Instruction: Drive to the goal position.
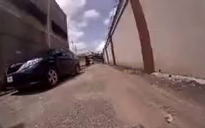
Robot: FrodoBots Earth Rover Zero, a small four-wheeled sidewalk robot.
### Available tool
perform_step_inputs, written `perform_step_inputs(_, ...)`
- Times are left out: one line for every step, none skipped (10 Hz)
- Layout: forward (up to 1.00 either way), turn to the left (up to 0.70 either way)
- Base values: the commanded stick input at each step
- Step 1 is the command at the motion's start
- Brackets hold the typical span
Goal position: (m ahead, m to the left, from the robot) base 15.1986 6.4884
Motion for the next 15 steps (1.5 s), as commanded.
perform_step_inputs(0.85, 0.00)
perform_step_inputs(0.85, 0.00)
perform_step_inputs(0.85, 0.00)
perform_step_inputs(0.85, 0.00)
perform_step_inputs(0.85, 0.00)
perform_step_inputs(0.85, 0.00)
perform_step_inputs(0.85, 0.00)
perform_step_inputs(0.85, 0.00)
perform_step_inputs(0.85, 0.00)
perform_step_inputs(0.85, 0.00)
perform_step_inputs(0.85, 0.00)
perform_step_inputs(0.85, 0.00)
perform_step_inputs(0.85, 0.00)
perform_step_inputs(0.85, 0.00)
perform_step_inputs(0.85, 0.00)
